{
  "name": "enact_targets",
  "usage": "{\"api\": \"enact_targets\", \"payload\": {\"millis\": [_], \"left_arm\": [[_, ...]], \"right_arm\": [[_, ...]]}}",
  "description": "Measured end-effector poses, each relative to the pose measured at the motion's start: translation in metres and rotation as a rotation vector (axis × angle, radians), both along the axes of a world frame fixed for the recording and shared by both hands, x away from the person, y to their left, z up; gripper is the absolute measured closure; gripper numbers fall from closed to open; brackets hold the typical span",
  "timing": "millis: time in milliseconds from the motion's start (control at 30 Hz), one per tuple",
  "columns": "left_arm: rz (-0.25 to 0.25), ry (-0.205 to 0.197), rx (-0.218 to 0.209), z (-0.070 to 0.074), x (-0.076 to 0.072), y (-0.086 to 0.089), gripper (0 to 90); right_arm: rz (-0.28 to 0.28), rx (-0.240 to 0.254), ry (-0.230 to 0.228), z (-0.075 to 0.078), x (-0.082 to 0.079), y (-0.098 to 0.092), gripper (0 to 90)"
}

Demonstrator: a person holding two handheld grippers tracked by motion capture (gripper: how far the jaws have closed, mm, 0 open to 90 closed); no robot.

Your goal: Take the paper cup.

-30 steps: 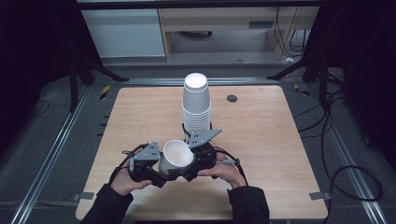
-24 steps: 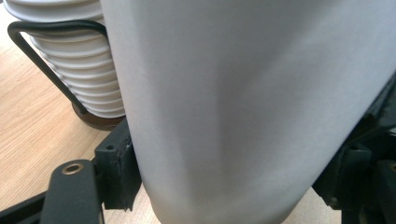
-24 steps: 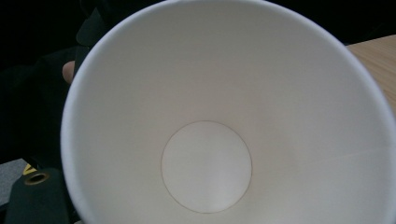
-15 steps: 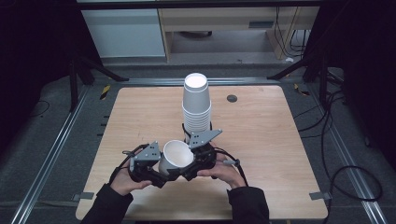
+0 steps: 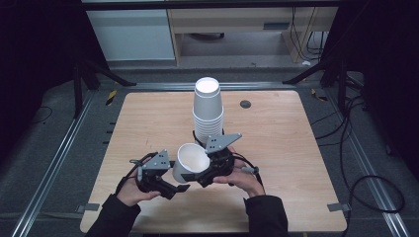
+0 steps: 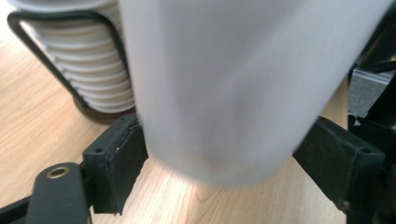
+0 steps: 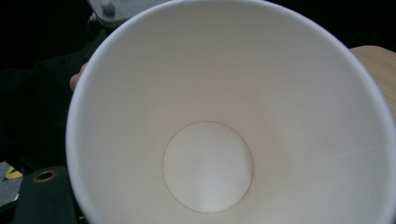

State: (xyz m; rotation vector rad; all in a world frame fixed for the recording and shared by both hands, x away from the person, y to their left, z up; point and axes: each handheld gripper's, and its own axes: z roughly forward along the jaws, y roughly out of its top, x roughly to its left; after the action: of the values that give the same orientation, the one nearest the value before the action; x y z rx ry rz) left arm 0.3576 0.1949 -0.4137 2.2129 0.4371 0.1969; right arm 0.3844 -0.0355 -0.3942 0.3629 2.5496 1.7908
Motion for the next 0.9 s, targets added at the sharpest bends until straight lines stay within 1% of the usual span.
{"api": "enact_targets", "payload": {"millis": [100, 200, 333, 367, 400, 533, 700, 800, 833, 867, 900], "left_arm": [[0.013, 0.007, 0.008, -0.002, 0.002, 0.003, 16.0], [0.035, 0.015, 0.015, -0.005, 0.005, 0.006, 16.0], [0.063, 0.023, 0.037, -0.010, 0.009, 0.010, 15.4], [0.074, 0.024, 0.038, -0.011, 0.009, 0.010, 15.3], [0.084, 0.025, 0.053, -0.013, 0.010, 0.012, 15.3], [0.127, 0.031, 0.075, -0.019, 0.014, 0.015, 15.1], [0.169, 0.036, 0.080, -0.023, 0.017, 0.018, 15.6], [0.199, 0.035, 0.075, -0.025, 0.019, 0.021, 15.6], [0.199, 0.035, 0.075, -0.025, 0.019, 0.021, 15.6], [0.212, 0.036, 0.069, -0.025, 0.019, 0.022, 15.6], [0.230, 0.039, 0.068, -0.026, 0.021, 0.023, 15.7]], "right_arm": [[-0.027, -0.007, -0.016, 0.005, 0.000, -0.008, 15.1], [-0.053, -0.014, -0.021, 0.008, 0.000, -0.016, 15.1], [-0.093, -0.025, -0.027, 0.010, 0.000, -0.028, 15.0], [-0.110, -0.027, -0.028, 0.010, 0.000, -0.033, 14.9], [-0.121, -0.030, -0.029, 0.011, 0.000, -0.035, 14.9], [-0.177, -0.038, -0.031, 0.012, -0.001, -0.051, 14.9], [-0.250, -0.029, -0.025, 0.010, -0.004, -0.073, 14.9], [-0.298, -0.029, -0.025, 0.008, -0.007, -0.087, 14.8], [-0.298, -0.029, -0.025, 0.008, -0.007, -0.087, 14.8], [-0.322, -0.032, -0.026, 0.007, -0.008, -0.093, 14.9], [-0.358, -0.026, -0.019, 0.005, -0.011, -0.105, 15.0]]}}
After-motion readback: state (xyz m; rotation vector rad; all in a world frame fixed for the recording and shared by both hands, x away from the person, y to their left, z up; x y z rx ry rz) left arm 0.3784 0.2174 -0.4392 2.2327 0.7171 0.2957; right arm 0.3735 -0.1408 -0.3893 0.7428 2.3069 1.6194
